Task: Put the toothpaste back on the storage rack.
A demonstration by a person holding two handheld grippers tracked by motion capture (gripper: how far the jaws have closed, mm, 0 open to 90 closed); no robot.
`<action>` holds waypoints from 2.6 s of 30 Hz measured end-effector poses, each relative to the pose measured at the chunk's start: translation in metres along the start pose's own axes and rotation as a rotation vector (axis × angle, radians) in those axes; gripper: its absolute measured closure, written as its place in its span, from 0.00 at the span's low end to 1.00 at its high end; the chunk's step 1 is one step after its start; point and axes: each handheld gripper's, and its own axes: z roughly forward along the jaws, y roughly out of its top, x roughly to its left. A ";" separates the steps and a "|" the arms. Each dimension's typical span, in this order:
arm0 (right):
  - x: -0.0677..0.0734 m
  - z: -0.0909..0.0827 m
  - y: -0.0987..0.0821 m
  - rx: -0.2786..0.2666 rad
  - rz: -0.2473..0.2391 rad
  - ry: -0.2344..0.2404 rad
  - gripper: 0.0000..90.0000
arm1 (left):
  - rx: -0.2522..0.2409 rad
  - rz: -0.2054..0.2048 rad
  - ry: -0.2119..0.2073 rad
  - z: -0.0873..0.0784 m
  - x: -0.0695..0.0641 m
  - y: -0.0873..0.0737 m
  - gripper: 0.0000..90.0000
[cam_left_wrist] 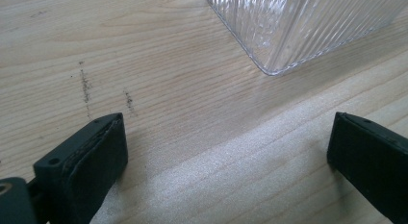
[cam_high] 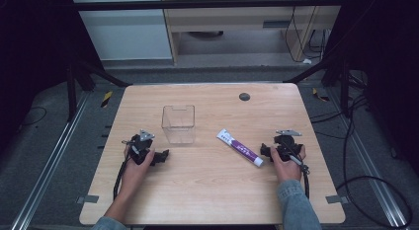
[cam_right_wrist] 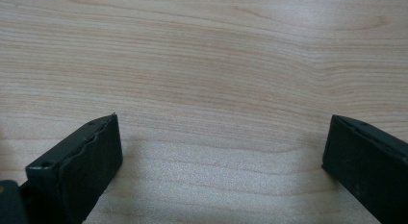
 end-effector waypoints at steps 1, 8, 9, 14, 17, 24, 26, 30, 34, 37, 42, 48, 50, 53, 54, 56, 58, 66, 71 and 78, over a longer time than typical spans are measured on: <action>0.000 0.000 0.000 0.000 0.000 0.000 0.00 | 0.000 0.000 0.000 0.000 0.000 0.000 0.00; -0.003 -0.001 -0.002 -0.004 -0.027 0.025 0.01 | -0.001 -0.020 0.009 0.003 0.000 0.003 0.00; -0.003 -0.002 -0.002 -0.003 -0.027 0.025 0.01 | -0.001 -0.024 0.012 0.003 0.000 0.003 0.00; -0.007 -0.010 0.002 -0.004 -0.072 0.021 0.16 | 0.001 -0.026 0.018 0.003 -0.001 0.003 0.00; -0.007 -0.021 0.006 -0.025 -0.107 0.041 0.18 | 0.001 -0.026 0.018 0.003 -0.001 0.003 0.00; 0.021 -0.063 0.028 -0.066 -0.242 0.138 0.24 | 0.001 -0.025 0.017 0.004 0.000 0.003 0.00; 0.031 -0.069 0.032 -0.058 -0.290 0.160 0.28 | 0.002 -0.019 0.013 0.004 0.000 0.004 0.00; 0.052 -0.075 0.034 -0.030 -0.331 0.236 0.33 | 0.000 -0.022 0.012 0.004 0.000 0.004 0.00; 0.062 -0.069 0.037 0.033 -0.391 0.272 0.39 | 0.000 -0.024 0.011 0.004 0.000 0.004 0.00; 0.066 -0.066 0.042 0.037 -0.403 0.283 0.39 | 0.001 -0.022 0.011 0.005 0.000 0.005 0.00; 0.079 -0.056 0.054 0.071 -0.439 0.301 0.33 | 0.001 -0.029 0.016 0.006 0.001 0.006 0.00; 0.095 -0.045 0.069 0.114 -0.479 0.300 0.29 | 0.000 -0.031 0.017 0.007 0.001 0.007 0.00; 0.097 -0.044 0.072 0.115 -0.484 0.304 0.33 | -0.001 -0.031 0.016 0.008 0.001 0.007 0.00; 0.101 -0.041 0.074 0.124 -0.501 0.309 0.36 | 0.000 -0.031 0.017 0.007 0.001 0.007 0.00; 0.105 -0.038 0.077 0.134 -0.514 0.312 0.38 | 0.000 -0.031 0.017 0.007 0.001 0.007 0.00; 0.108 -0.036 0.079 0.133 -0.513 0.318 0.40 | 0.000 -0.031 0.017 0.007 0.001 0.007 0.00; 0.110 -0.034 0.082 0.139 -0.509 0.316 0.42 | 0.000 -0.031 0.017 0.007 0.001 0.007 0.00; 0.121 -0.026 0.092 0.186 -0.518 0.333 0.40 | 0.000 -0.032 0.017 0.007 0.001 0.007 0.00; 0.129 -0.014 0.092 0.218 -0.538 0.338 0.34 | -0.001 -0.032 0.017 0.007 0.001 0.007 0.00; 0.132 0.006 0.090 0.277 -0.525 0.316 0.28 | -0.001 -0.032 0.017 0.007 0.001 0.007 0.00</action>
